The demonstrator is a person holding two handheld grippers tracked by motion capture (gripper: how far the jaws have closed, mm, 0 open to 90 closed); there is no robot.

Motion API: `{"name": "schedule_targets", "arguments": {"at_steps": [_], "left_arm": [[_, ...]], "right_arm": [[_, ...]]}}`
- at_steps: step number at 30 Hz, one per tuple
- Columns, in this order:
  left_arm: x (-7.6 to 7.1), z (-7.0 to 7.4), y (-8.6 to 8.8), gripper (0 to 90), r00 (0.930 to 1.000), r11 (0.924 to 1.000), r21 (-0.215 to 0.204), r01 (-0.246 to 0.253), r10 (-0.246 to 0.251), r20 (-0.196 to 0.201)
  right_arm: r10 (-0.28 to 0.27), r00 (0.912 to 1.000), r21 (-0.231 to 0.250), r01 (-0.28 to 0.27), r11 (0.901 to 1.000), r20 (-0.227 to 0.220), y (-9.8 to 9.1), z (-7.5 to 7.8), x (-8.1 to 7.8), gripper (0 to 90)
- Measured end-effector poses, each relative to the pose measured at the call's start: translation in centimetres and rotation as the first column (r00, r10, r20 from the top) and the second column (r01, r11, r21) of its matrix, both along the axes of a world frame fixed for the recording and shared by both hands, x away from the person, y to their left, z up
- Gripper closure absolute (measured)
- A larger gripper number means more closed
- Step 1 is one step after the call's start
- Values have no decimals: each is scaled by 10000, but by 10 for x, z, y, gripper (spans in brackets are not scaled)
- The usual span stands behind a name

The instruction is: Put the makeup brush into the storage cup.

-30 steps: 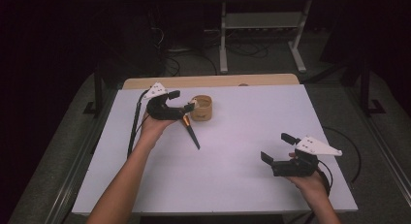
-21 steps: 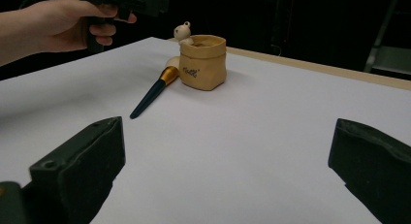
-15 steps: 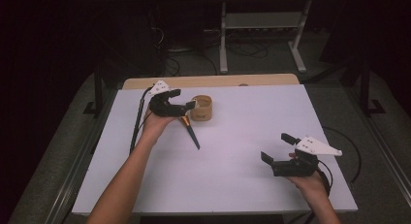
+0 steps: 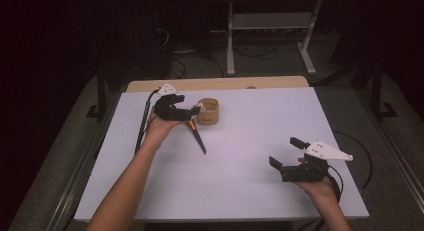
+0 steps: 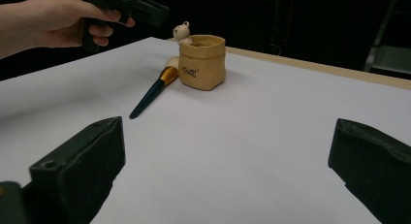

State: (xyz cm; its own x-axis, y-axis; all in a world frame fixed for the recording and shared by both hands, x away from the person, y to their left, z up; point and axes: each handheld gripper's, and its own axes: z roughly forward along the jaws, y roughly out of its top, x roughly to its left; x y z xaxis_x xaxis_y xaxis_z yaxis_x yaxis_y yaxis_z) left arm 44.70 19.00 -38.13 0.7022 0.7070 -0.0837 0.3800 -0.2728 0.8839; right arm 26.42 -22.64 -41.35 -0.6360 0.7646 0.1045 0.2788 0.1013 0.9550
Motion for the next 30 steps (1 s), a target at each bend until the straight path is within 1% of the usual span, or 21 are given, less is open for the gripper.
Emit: {"name": "schedule_targets", "arguments": {"at_steps": [2,4,6,9,11,15,19,23,24,25,27,29,30], "left_arm": [[0,0,0,130,9999,9999,7,-104,105,-102],[0,0,1,131,9997,9996,244,-141,147,-218],[0,-1,2,130,9990,9992,338,-194,207,-385],[1,-2,2,130,9979,9988,376,-322,342,-543],[1,-2,3,131,9970,9981,478,-389,419,-649],[2,-3,4,130,9953,9958,833,-384,456,-858],[2,-4,3,129,9919,9940,971,-512,620,-1110],[1,-6,2,129,9865,9917,1104,-655,810,-1421],[2,-7,2,129,9863,9908,1201,-630,802,-1443],[1,-7,1,129,9836,9905,1184,-706,888,-1570],[2,-8,0,129,9823,9884,1371,-658,882,-1650],[2,-9,-1,129,9792,9866,1474,-695,957,-1788],[2,-10,-2,130,9771,9865,1456,-745,1014,-1872]], "right_arm": [[-3,10000,-4,3,10000,-1,0,0,0,0],[-7,10000,-10,7,10000,3,0,0,0,0],[-16,10000,-10,16,10000,4,0,0,0,0],[-18,10000,-25,18,10000,-8,0,0,0,0],[-22,10000,-30,22,10000,-9,0,0,0,0],[-22,10000,-34,22,10000,5,0,0,0,0],[-36,10000,-42,36,10000,-4,0,0,0,0],[-53,10000,-52,53,10000,-7,0,0,0,0],[-51,10000,-53,51,10000,-8,0,0,0,0],[-51,10000,-53,51,10000,-12,0,0,0,0],[-55,10000,-52,55,10000,-7,0,0,0,0],[-58,10000,-53,58,10000,-10,0,0,0,0],[-54,10000,-50,54,10000,-12,0,0,0,0]]}}
